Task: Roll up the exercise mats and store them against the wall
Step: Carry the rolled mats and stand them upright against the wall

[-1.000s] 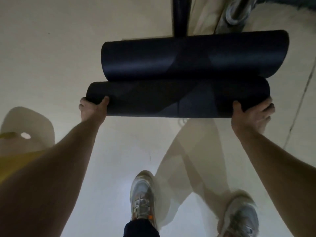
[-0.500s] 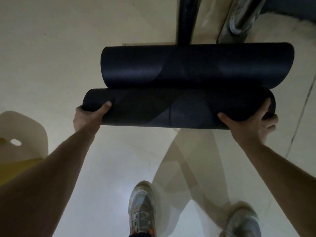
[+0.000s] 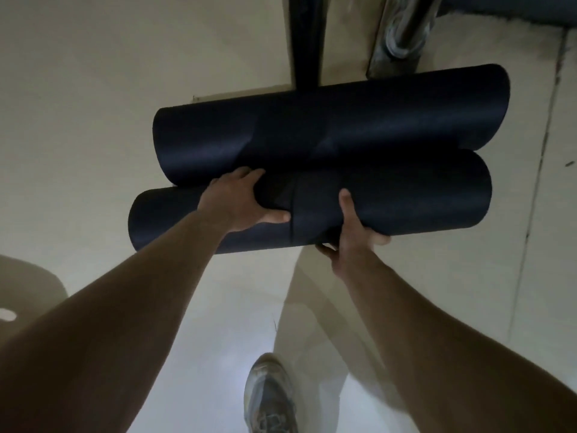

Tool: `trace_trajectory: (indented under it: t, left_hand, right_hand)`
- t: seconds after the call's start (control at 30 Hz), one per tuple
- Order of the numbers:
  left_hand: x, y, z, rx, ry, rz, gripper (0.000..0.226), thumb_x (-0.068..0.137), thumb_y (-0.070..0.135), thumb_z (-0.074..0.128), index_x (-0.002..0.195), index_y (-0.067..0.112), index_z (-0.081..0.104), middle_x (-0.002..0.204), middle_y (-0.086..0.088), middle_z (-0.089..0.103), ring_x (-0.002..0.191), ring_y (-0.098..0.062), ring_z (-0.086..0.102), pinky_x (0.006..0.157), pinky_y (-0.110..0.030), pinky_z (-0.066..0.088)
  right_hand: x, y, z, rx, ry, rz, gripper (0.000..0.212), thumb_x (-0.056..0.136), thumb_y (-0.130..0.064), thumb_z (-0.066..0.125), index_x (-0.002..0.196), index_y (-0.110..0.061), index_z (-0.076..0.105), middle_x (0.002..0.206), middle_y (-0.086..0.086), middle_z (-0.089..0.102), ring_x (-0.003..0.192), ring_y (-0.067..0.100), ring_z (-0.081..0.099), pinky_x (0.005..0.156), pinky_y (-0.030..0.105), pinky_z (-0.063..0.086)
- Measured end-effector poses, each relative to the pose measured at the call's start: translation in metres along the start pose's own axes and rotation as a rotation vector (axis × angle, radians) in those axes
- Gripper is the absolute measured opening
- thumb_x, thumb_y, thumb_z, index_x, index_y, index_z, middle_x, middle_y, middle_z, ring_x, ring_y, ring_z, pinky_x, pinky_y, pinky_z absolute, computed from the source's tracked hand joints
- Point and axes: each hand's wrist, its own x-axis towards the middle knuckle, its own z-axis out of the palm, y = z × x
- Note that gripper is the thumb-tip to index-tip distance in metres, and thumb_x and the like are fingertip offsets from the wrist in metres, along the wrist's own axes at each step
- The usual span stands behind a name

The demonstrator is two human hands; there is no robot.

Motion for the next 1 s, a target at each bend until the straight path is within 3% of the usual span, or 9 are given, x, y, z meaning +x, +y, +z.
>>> trace_trajectory:
  t: [0.1, 0.2, 0.33, 0.5, 0.73, 0.83, 0.9, 0.97, 1.0]
  left_hand:
    - [0.005, 0.001, 0.0, 0.07, -0.031, -0.042, 0.126, 0.048, 0.102, 0.05, 0.15, 0.029, 0.037, 0.15, -0.005, 0.045, 0.133, -0.034, 0.048, 0.109, -0.051, 0.043]
    - [-0.006, 0.016, 0.01, 0.079, -0.2, -0.04, 0.127, 0.04, 0.102, 0.053, 0.145, 0.03, 0.043, 0.142, -0.003, 0.051, 0.126, -0.033, 0.053, 0.101, -0.046, 0.046]
    - [-0.002, 0.024, 0.022, 0.076, -0.351, -0.04, 0.121, 0.047, 0.097, 0.063, 0.146, 0.031, 0.041, 0.142, -0.009, 0.042, 0.127, -0.035, 0.045, 0.102, -0.048, 0.044]
    - [0.011, 0.01, 0.025, -0.139, -0.356, -0.068, 0.117, 0.04, 0.091, 0.071, 0.137, 0.029, 0.051, 0.132, 0.0, 0.06, 0.115, -0.026, 0.058, 0.096, -0.043, 0.047]
    - [-0.016, 0.004, 0.028, -0.413, -0.368, -0.109, 0.116, 0.041, 0.083, 0.078, 0.14, 0.031, 0.046, 0.134, 0.002, 0.058, 0.119, -0.026, 0.056, 0.105, -0.047, 0.045]
    - [-0.064, -0.006, 0.03, -0.599, -0.379, -0.129, 0.101, 0.048, 0.075, 0.081, 0.135, 0.043, 0.043, 0.133, 0.0, 0.057, 0.117, -0.026, 0.058, 0.105, -0.048, 0.046]
    - [-0.098, -0.015, 0.032, -0.707, -0.372, -0.17, 0.1, 0.04, 0.081, 0.08, 0.128, 0.048, 0.047, 0.129, 0.001, 0.061, 0.112, -0.024, 0.061, 0.104, -0.047, 0.048]
    - [-0.148, -0.023, 0.027, -0.847, -0.358, -0.227, 0.097, 0.04, 0.081, 0.083, 0.124, 0.043, 0.053, 0.121, 0.002, 0.065, 0.104, -0.019, 0.066, 0.096, -0.034, 0.053]
    - [-0.174, -0.026, 0.022, -0.918, -0.349, -0.245, 0.087, 0.051, 0.072, 0.087, 0.124, 0.037, 0.054, 0.116, 0.003, 0.066, 0.097, -0.014, 0.066, 0.085, -0.024, 0.054]
  right_hand:
    - [0.009, 0.005, 0.003, 0.055, 0.066, -0.063, 0.131, 0.048, -0.054, 0.099, 0.145, -0.045, 0.012, 0.146, 0.002, 0.042, 0.12, 0.039, 0.057, 0.088, 0.063, 0.058]
    - [0.011, 0.012, -0.019, -0.03, 0.116, -0.142, 0.145, 0.034, -0.065, 0.096, 0.152, -0.039, 0.016, 0.144, -0.002, 0.05, 0.121, 0.032, 0.059, 0.1, 0.06, 0.054]
    - [0.01, 0.041, -0.049, 0.074, -0.113, -0.099, 0.126, 0.038, -0.054, 0.099, 0.148, -0.029, 0.043, 0.141, 0.001, 0.062, 0.122, 0.024, 0.065, 0.104, 0.047, 0.055]
    - [0.013, 0.063, -0.024, 0.138, -0.201, -0.056, 0.098, 0.06, -0.058, 0.092, 0.145, -0.035, 0.049, 0.136, -0.003, 0.067, 0.123, 0.025, 0.065, 0.095, 0.052, 0.059]
    - [-0.015, 0.054, -0.032, 0.074, -0.176, 0.009, 0.106, 0.058, -0.056, 0.091, 0.148, -0.034, 0.04, 0.137, 0.001, 0.061, 0.123, 0.028, 0.06, 0.105, 0.057, 0.05]
    - [-0.057, 0.064, -0.053, -0.048, -0.224, 0.001, 0.104, 0.052, -0.047, 0.095, 0.141, -0.038, 0.042, 0.134, -0.005, 0.063, 0.121, 0.023, 0.06, 0.108, 0.06, 0.047]
    - [-0.085, 0.075, -0.064, -0.075, -0.27, -0.023, 0.103, 0.051, -0.042, 0.093, 0.141, -0.041, 0.043, 0.133, -0.009, 0.064, 0.118, 0.021, 0.063, 0.103, 0.058, 0.051]
    - [-0.125, 0.086, -0.072, -0.115, -0.266, -0.107, 0.101, 0.055, -0.041, 0.096, 0.142, -0.041, 0.045, 0.132, -0.007, 0.067, 0.116, 0.02, 0.067, 0.098, 0.054, 0.056]
    - [-0.144, 0.092, -0.074, -0.177, -0.253, -0.155, 0.109, 0.051, -0.05, 0.098, 0.145, -0.043, 0.043, 0.134, -0.005, 0.065, 0.118, 0.021, 0.067, 0.099, 0.053, 0.057]
